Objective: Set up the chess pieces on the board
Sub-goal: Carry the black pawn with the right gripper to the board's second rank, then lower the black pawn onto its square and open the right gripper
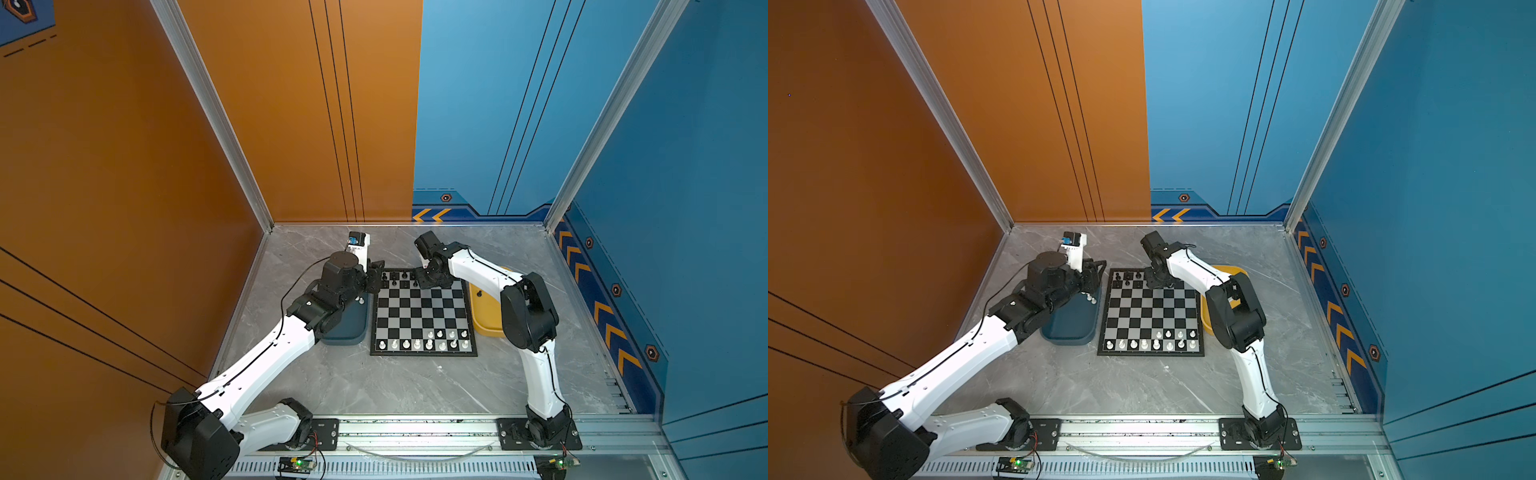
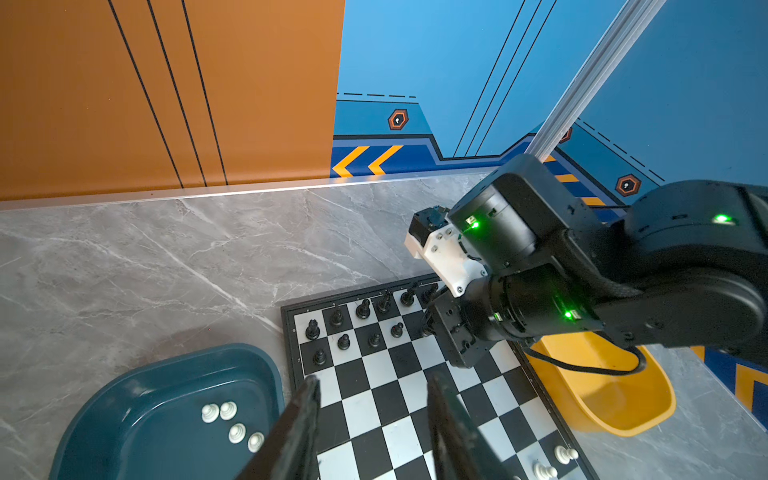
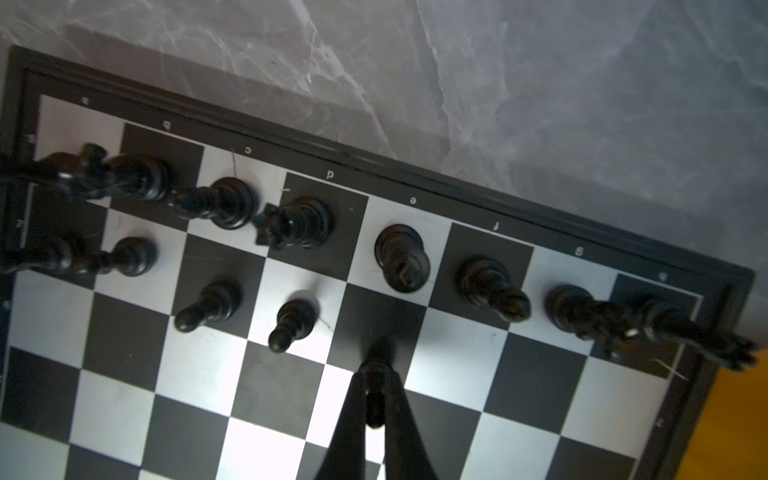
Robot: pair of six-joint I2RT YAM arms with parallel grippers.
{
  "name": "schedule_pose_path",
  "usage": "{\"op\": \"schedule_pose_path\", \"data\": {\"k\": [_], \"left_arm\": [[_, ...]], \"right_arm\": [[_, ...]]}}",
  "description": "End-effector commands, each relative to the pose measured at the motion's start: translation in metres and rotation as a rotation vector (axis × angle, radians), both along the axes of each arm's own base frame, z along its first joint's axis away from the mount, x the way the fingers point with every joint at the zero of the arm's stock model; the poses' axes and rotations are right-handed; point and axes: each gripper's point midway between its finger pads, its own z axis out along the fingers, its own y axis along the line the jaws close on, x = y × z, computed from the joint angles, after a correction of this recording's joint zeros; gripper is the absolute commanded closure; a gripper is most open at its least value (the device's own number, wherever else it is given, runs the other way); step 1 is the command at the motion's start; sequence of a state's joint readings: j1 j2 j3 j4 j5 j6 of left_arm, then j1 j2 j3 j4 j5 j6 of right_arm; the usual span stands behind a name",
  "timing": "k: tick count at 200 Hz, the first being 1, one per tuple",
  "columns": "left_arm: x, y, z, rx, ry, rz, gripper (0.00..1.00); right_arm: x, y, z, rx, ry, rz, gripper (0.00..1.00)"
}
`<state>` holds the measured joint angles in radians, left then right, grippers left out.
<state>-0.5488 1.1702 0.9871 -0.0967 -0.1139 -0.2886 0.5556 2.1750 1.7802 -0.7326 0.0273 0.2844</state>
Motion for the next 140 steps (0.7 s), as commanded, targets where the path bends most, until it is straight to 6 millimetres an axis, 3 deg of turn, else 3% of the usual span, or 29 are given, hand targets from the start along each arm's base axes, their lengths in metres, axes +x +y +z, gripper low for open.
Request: {"op": "schedule_pose_path", "data": {"k": [1, 140], "left_arm": [[-0.002, 0.004, -0.003, 0.000, 0.006, 0.001, 0.56], [-0.002, 0.005, -0.005, -0.006, 0.012, 0.001, 0.56]], "right_arm": [[0.007, 0.001, 0.007, -0.016, -0.018, 0.009, 0.99], [0.009, -0.008, -0.003, -0.073, -0.002, 0.005, 0.98]]}}
